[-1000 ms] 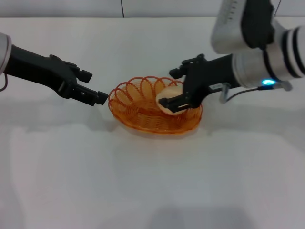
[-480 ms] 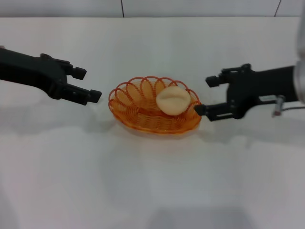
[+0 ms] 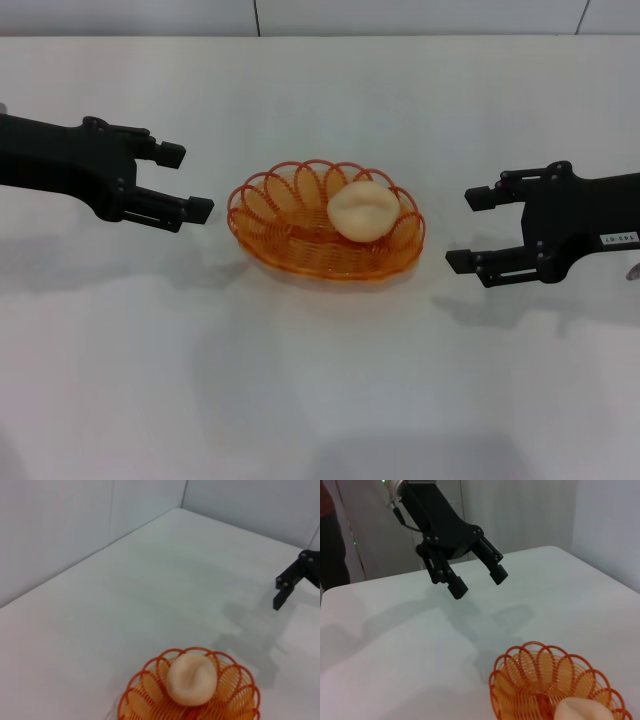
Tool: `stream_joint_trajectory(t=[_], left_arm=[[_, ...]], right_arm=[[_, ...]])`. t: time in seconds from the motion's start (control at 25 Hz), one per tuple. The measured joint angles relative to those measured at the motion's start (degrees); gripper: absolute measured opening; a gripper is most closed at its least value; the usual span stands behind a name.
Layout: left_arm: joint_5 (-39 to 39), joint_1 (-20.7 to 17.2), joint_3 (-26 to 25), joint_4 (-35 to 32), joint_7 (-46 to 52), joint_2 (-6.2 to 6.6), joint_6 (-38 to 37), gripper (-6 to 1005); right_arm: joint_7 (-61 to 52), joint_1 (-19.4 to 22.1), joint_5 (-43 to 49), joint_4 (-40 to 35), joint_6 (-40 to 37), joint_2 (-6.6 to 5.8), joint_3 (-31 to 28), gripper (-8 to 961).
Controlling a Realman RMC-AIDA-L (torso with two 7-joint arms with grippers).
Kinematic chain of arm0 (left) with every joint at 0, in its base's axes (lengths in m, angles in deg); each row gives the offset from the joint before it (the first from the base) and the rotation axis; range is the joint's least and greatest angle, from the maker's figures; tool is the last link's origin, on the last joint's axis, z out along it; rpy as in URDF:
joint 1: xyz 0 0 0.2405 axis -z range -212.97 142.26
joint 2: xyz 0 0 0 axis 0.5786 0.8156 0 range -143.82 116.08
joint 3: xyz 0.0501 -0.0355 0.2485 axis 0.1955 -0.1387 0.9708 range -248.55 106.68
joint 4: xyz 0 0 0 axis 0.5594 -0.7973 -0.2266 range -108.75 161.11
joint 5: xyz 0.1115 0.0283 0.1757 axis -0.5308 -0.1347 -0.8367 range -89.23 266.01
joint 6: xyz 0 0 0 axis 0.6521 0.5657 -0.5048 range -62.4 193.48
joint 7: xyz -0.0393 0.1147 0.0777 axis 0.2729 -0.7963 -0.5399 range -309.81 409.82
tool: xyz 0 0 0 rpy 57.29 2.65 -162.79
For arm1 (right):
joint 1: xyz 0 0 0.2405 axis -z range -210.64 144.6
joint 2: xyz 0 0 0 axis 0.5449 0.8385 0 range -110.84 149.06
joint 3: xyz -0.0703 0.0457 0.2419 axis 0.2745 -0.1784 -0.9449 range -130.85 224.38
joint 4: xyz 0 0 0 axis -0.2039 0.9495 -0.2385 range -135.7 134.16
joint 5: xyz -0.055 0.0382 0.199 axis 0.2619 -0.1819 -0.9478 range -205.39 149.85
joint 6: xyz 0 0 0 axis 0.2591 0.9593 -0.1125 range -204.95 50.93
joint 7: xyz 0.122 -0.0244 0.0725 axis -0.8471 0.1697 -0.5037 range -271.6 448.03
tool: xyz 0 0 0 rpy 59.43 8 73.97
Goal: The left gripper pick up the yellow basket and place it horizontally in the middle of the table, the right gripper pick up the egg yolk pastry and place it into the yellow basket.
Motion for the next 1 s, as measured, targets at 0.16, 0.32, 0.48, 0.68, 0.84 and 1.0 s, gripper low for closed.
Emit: stream_joint_trajectory(t=[0.16,0.32,0.48,0.68,0.84,1.0], left_arm=[[0.52,-0.01,0.06,0.20,-1.04,-0.15,-0.03,866],[0.82,-0.03,0.27,0.23,-1.67,-0.29,-0.39,865],[0.86,-0.09,0.25,0.30,-1.94,-0.31,-1.21,864],[0.90,-0.04,0.31,0.37,-2.73,-0.34,-3.19,864],[0.92,0.27,0.39,0.69,-3.42,-0.47,-5.05,863],[0.92,0.37,0.40,0.83,-3.53,-0.57,-5.87,863]], right_arm=[[0.11,-0.36,-0.02,0.00,-0.40,-0.01,0.00,742],[0.14,-0.46,-0.02,-0.08,-0.56,-0.02,0.14,740],[0.15,-0.51,0.02,-0.09,-0.57,-0.02,0.29,739],[0.15,-0.72,0.35,-0.01,-0.57,-0.02,0.58,738],[0.09,-0.87,0.43,0.03,-0.57,-0.02,0.61,739],[0.04,-0.94,0.49,0.03,-0.78,-0.02,0.61,739]])
